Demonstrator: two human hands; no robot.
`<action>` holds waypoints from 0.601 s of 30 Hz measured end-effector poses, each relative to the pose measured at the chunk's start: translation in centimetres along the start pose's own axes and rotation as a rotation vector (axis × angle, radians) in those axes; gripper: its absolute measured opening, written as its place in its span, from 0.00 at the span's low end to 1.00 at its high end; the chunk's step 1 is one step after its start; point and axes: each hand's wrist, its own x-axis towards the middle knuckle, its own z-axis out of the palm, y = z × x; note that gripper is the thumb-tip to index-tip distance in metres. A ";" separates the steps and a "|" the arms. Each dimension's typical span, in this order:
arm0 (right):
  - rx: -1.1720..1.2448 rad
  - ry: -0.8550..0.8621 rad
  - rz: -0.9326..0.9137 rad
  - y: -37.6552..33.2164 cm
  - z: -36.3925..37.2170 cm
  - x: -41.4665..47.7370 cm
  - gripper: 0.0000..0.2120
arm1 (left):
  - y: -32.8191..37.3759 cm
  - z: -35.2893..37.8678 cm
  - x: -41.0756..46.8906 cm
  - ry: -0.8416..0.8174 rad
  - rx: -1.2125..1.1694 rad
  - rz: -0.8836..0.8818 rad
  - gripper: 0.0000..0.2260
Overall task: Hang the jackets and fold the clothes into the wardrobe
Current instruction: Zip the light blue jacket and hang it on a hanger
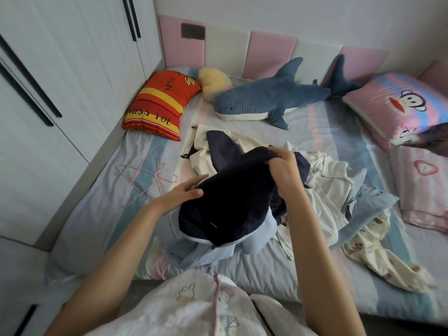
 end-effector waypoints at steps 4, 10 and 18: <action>0.145 0.093 0.135 -0.7 -1.8 0.1 0.22 | -1.7 1.1 0.1 -0.009 0.049 -0.047 0.30; 0.234 0.056 0.201 -0.3 -2.0 1.8 0.19 | -2.6 5.1 2.2 0.196 0.297 0.002 0.09; 0.285 -0.519 0.209 6.5 -5.0 3.3 0.37 | 4.7 2.6 2.3 0.564 -0.112 0.102 0.12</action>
